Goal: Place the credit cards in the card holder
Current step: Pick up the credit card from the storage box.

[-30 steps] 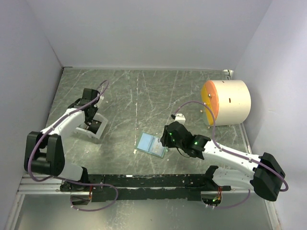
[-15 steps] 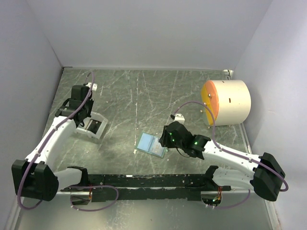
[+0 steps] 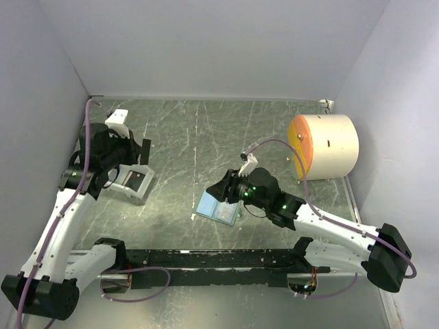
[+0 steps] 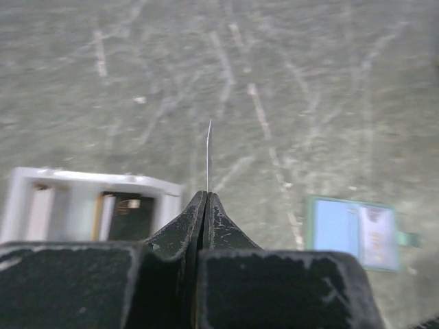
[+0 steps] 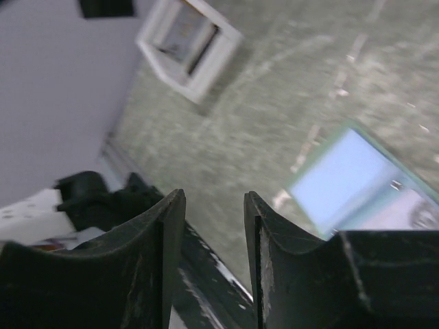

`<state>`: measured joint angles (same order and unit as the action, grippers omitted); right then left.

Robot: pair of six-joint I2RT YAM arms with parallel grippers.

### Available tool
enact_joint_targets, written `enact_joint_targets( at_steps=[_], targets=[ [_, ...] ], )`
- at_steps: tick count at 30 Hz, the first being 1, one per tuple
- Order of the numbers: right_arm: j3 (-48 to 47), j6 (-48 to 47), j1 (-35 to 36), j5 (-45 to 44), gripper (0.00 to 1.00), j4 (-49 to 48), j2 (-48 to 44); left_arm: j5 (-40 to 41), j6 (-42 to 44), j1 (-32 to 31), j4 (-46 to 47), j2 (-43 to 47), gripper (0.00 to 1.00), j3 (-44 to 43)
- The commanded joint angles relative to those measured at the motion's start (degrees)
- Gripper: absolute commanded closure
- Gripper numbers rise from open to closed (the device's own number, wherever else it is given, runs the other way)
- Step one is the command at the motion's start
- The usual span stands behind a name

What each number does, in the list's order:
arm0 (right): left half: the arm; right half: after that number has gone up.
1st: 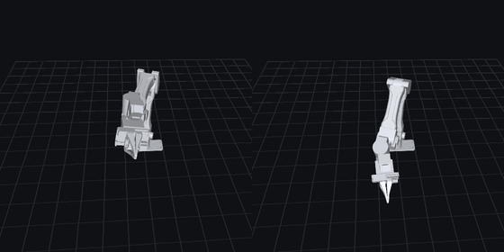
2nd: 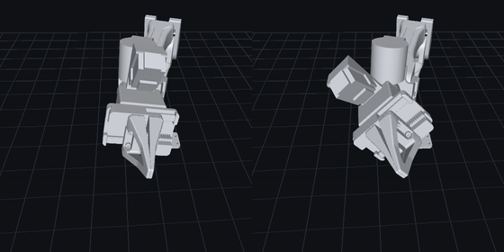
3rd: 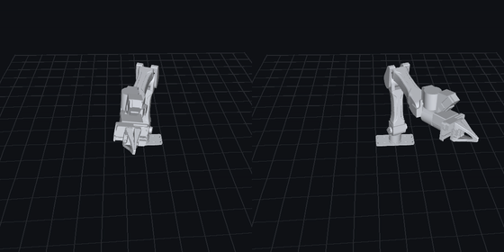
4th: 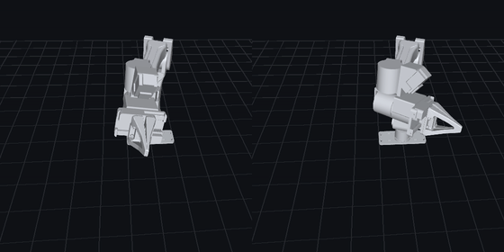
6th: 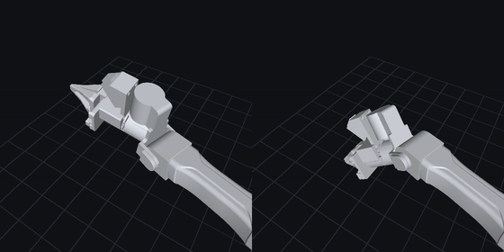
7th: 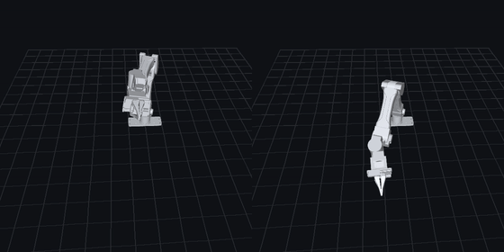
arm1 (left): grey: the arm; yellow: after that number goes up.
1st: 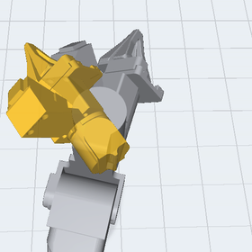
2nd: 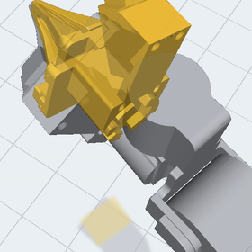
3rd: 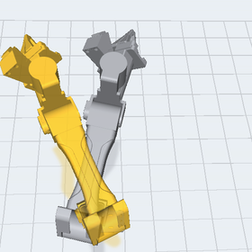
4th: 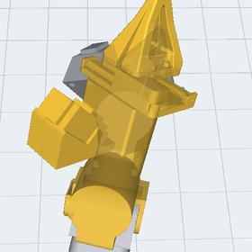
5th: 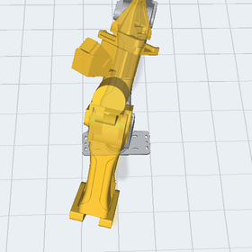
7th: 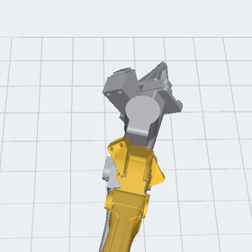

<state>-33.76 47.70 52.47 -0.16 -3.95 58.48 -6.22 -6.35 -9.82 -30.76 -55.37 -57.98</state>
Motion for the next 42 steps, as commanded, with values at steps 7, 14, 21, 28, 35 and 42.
enact_joint_targets(
  at_steps=[7,14,21,28,35,42],
  targets=[
    [-2.09,6.84,-0.23,8.95,0.63,-18.92,4.47,-34.99,-23.22,0.42,15.54,6.39,0.93,13.25],
    [-5.95,6.46,-0.42,7.05,0.55,-16.98,8.96,-46.2,-32.82,0.42,25.95,8.89,0.93,20.2],
    [-4.63,9.94,-0.8,9.37,0.5,-22.79,11.84,-50.79,-42.39,0.42,36.99,10.51,0.93,25.81],
    [-3.14,11.01,-0.92,11.02,0.71,-27.4,12.17,-50.52,-41.68,0.42,36.1,10.08,0.93,26.03],
    [-1.48,11.41,-1.03,12.09,1.0,-30.43,11.94,-49.24,-43.59,0.42,37.45,9.01,0.93,28.04],
    [0.52,10.22,-1.69,9.79,1.0,-27.21,8.98,-42.49,-35.29,0.42,24.66,7.94,0.39,24.46]
  ],
)
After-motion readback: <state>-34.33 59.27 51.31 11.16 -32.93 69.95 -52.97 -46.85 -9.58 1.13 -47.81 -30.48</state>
